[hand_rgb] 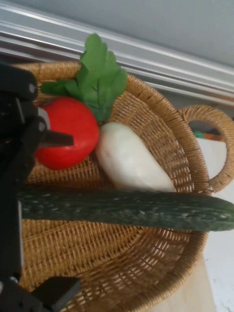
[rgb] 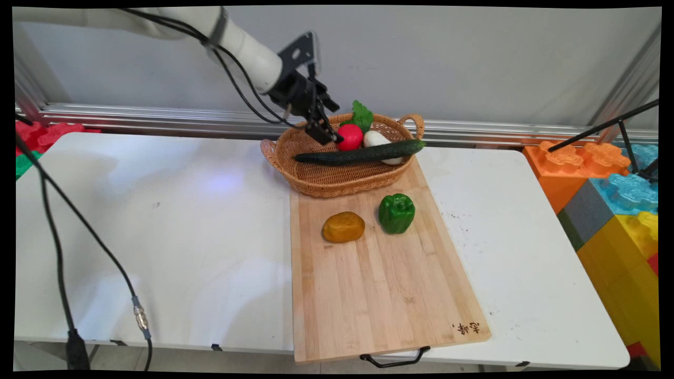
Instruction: Pick up the cucumber from the vegetable basket
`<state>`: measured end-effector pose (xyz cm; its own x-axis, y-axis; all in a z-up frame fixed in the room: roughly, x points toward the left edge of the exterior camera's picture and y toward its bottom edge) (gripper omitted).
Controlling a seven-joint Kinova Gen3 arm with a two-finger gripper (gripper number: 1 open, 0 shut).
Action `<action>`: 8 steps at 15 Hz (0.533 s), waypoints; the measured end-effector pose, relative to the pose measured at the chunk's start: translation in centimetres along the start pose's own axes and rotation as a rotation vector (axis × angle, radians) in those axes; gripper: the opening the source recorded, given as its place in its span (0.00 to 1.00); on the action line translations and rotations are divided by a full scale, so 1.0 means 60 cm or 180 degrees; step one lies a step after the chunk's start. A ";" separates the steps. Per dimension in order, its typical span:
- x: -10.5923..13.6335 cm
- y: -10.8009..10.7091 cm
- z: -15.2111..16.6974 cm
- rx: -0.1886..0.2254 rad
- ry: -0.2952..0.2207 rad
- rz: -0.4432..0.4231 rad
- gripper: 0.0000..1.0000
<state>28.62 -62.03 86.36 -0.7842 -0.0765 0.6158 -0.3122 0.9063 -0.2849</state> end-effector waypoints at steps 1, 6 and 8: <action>-0.002 -0.001 0.023 -0.0016 -0.0022 0.0032 1.00; -0.010 0.001 0.092 -0.0085 -0.0089 0.0116 1.00; -0.011 0.004 0.117 -0.0116 -0.0110 0.0138 1.00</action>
<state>25.32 -64.68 80.73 -0.8149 -0.0507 0.5775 -0.2583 0.9235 -0.2835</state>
